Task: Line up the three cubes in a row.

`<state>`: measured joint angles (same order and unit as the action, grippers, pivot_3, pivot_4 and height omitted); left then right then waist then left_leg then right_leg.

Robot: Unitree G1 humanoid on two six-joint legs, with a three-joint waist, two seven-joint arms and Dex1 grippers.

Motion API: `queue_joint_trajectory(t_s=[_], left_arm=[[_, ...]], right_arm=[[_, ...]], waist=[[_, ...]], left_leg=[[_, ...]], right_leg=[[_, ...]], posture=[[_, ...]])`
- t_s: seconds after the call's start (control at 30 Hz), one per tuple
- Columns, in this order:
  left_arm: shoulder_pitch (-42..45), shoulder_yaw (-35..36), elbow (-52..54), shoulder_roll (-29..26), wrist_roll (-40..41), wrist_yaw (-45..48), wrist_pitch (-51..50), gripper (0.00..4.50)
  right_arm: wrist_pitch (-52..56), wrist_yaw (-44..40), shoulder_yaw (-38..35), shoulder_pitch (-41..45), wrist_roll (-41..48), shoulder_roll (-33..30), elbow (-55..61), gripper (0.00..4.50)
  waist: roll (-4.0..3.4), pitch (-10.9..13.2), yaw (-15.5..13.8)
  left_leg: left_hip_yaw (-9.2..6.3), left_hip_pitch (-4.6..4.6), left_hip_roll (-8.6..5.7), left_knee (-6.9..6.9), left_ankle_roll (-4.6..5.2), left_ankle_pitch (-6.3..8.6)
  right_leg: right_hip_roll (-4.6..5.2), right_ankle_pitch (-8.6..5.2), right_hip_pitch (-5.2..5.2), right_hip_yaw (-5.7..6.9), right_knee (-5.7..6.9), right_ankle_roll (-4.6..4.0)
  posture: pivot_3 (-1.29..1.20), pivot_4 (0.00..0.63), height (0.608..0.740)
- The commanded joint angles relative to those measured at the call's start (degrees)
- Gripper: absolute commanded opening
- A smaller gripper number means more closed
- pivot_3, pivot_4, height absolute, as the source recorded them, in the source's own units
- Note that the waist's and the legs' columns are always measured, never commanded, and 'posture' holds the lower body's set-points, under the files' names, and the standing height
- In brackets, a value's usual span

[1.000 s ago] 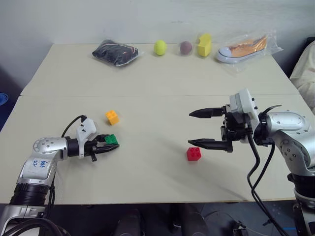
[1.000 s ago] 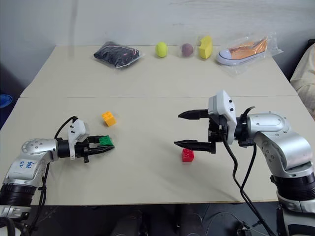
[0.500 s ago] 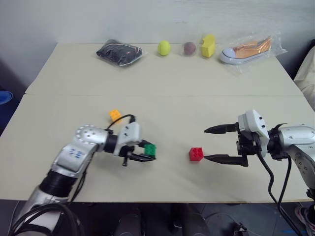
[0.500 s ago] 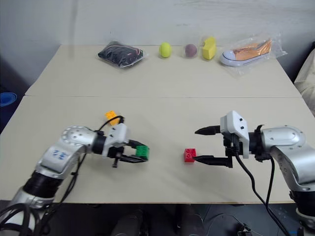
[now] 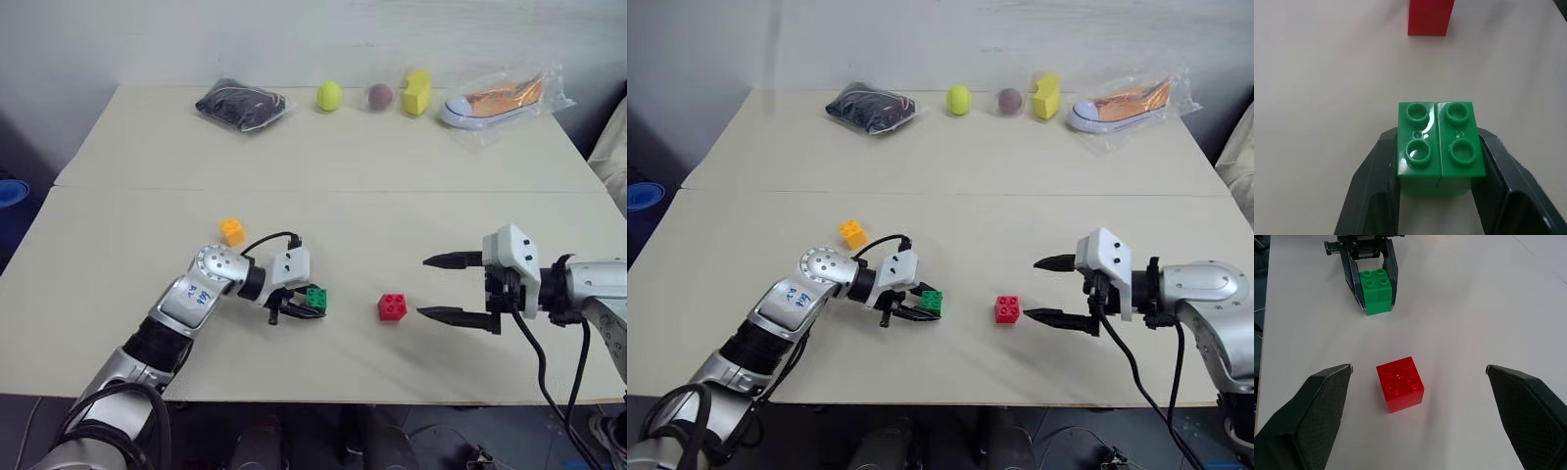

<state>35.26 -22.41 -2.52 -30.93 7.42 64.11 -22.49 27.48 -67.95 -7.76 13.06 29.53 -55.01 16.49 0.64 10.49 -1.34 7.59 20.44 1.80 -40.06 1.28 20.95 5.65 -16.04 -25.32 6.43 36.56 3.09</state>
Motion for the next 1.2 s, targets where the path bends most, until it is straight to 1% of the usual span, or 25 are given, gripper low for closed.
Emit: queue_joint_trajectory(t_s=[0.03, 0.23, 0.3, 0.33, 0.37, 0.47, 0.53, 0.57, 0.63, 0.73, 0.87, 0.93, 1.0, 1.07, 1.13, 1.2], left_arm=[[-1.45, 0.23, 1.4, 0.18, -0.52, -0.53, 0.15, 1.51], [-2.35, 0.14, 2.5, -0.29, -1.1, -0.44, 0.5, 1.51], [-2.77, 0.23, 2.95, -0.46, -1.22, -0.28, 0.59, 2.25], [-2.97, 0.31, 3.29, -0.51, -1.12, -0.14, 0.41, 2.44], [-3.18, 0.33, 3.7, -0.57, -1.04, 0.01, 0.33, 2.86], [-3.5, 0.36, 4.45, -0.58, -0.88, 0.23, -0.04, 3.67], [-3.69, 0.52, 4.79, -0.64, -0.89, 0.19, -0.23, 4.3], [-3.81, 0.77, 5.02, -0.68, -0.81, 0.07, -0.27, 4.46], [-4.06, 1.8, 5.96, -0.97, -0.21, -0.31, -1.18, 4.46], [-5.47, 5.84, 9.76, -4.13, 1.64, -0.15, -2.82, 4.46], [-9.4, 19.0, 14.83, -10.54, 7.96, -1.96, -9.52, 4.46], [-14.26, 26.41, 16.32, -13.54, 10.16, -2.91, -10.76, 4.46], [-21.55, 33.61, 16.62, -16.92, 9.84, -2.93, -7.68, 4.46], [-27.56, 39.05, 16.09, -19.05, 9.4, -3.17, -5.56, 4.46], [-32.01, 44.32, 13.93, -20.27, 9.28, -4.08, -4.26, 4.46], [-33.66, 46.93, 10.61, -21.09, 9.1, -4.3, -1.65, 4.46]], right_arm=[[-1.34, -0.95, -1.39, 1.04, 0.26, -1.07, 0.23, 4.5], [0.33, -3.89, -2.77, 2.06, 4.93, -0.71, 0.68, 4.5], [0.44, -4.16, -2.69, 2.46, 5.29, -0.97, 0.35, 4.5], [0.3, -4.16, -2.57, 2.57, 5.2, -1.03, 0.22, 4.5], [-0.02, -4.25, -2.35, 2.7, 4.92, -1.03, 0.03, 4.5], [-0.4, -4.31, -1.83, 3.19, 4.5, -0.72, -0.48, 4.5], [-0.68, -4.33, -1.39, 3.46, 4.27, -0.45, -0.67, 4.5], [-0.82, -4.38, -1.23, 3.52, 4.19, -0.35, -0.73, 4.5], [-1.03, -4.49, -1.05, 3.6, 4.1, -0.24, -0.8, 4.5], [-1.58, -4.8, -0.73, 3.81, 3.85, -0.14, -0.99, 4.5], [-1.78, -5.17, -0.76, 4.84, 4.29, -0.05, -1.55, 4.5], [-1.61, -5.05, -0.8, 5.35, 4.63, 0.17, -1.54, 4.5], [-1.77, -4.7, -0.61, 5.93, 4.49, 0.62, -1.89, 4.5], [-2.38, -4.71, -0.33, 6.34, 3.99, 1.05, -2.65, 4.5], [-2.71, -4.79, 0.17, 6.98, 3.65, 1.49, -3.31, 4.5], [-2.57, -4.64, 0.64, 8.0, 3.61, 2.04, -3.51, 4.5]], waist=[[0.0, 0.0, -0.06], [0.0, 0.0, -0.03], [0.0, 0.0, -0.03], [0.0, 0.0, -0.02], [0.0, 0.0, -0.02], [0.0, 0.0, -0.04], [0.0, 0.0, -0.05], [0.0, 0.0, -0.04], [0.0, 0.0, -0.02], [0.0, 0.0, 0.17], [0.0, 0.0, 0.84], [0.0, 0.0, 1.31], [-0.01, 0.0, 1.64], [-0.01, 0.0, 1.72], [0.0, 0.0, 1.38], [0.0, 0.0, 1.01]], left_leg=[[0.0, 0.0, 0.0, 0.0, 0.0, 0.0], [-0.05, -0.02, 0.0, -0.01, 0.02, 0.0], [-0.06, -0.02, -0.01, -0.01, 0.02, 0.0], [-0.06, -0.02, -0.01, -0.01, 0.02, 0.0], [-0.06, -0.02, 0.0, -0.02, 0.02, 0.0], [-0.07, -0.02, -0.01, -0.02, 0.02, 0.0], [-0.08, -0.02, -0.01, -0.03, 0.02, 0.0], [-0.09, -0.02, -0.01, -0.03, 0.02, 0.0], [-0.09, -0.02, -0.01, -0.02, 0.02, 0.0], [-0.1, -0.02, 0.01, -0.02, 0.02, 0.0], [-0.11, -0.02, 0.1, 0.01, -0.03, -0.02], [-0.14, -0.02, 0.1, 0.02, -0.04, -0.01], [-0.15, -0.04, 0.1, 0.08, -0.04, 0.0], [-0.11, -0.07, 0.11, 0.12, -0.07, 0.03], [-0.13, -0.05, 0.11, 0.09, -0.08, 0.03], [-0.19, -0.05, 0.06, 0.07, -0.05, 0.04]], right_leg=[[0.0, 0.0, 0.01, 0.0, 0.0, 0.0], [0.01, 0.01, 0.06, 0.04, -0.03, 0.02], [0.02, 0.01, 0.08, 0.05, -0.03, 0.02], [0.03, 0.01, 0.08, 0.05, -0.03, 0.02], [0.03, 0.01, 0.08, 0.05, -0.03, 0.02], [0.04, 0.01, 0.08, 0.06, -0.02, 0.02], [0.04, 0.01, 0.1, 0.06, -0.03, 0.02], [0.05, 0.01, 0.1, 0.07, -0.03, 0.02], [0.05, 0.01, 0.1, 0.07, -0.03, 0.02], [0.04, 0.01, 0.09, 0.08, -0.03, 0.02], [0.02, 0.0, 0.06, 0.07, -0.02, 0.01], [0.03, 0.0, 0.08, 0.09, -0.05, 0.0], [0.07, 0.0, 0.1, 0.1, -0.08, 0.0], [0.06, -0.01, 0.08, 0.07, -0.1, -0.01], [0.07, -0.01, 0.08, 0.11, -0.11, -0.02], [0.17, -0.01, 0.1, 0.14, -0.11, -0.03]], posture=[[0.0, 0.15, 0.74], [0.0, 0.15, 0.74], [0.0, 0.15, 0.74], [0.0, 0.15, 0.74], [0.0, 0.15, 0.74], [0.0, 0.15, 0.74], [0.0, 0.15, 0.74], [0.0, 0.15, 0.74], [0.0, 0.15, 0.74], [0.0, 0.15, 0.74], [0.0, 0.15, 0.74], [0.0, 0.15, 0.74], [0.0, 0.15, 0.74], [0.0, 0.15, 0.74], [0.0, 0.15, 0.74], [0.0, 0.15, 0.74]])
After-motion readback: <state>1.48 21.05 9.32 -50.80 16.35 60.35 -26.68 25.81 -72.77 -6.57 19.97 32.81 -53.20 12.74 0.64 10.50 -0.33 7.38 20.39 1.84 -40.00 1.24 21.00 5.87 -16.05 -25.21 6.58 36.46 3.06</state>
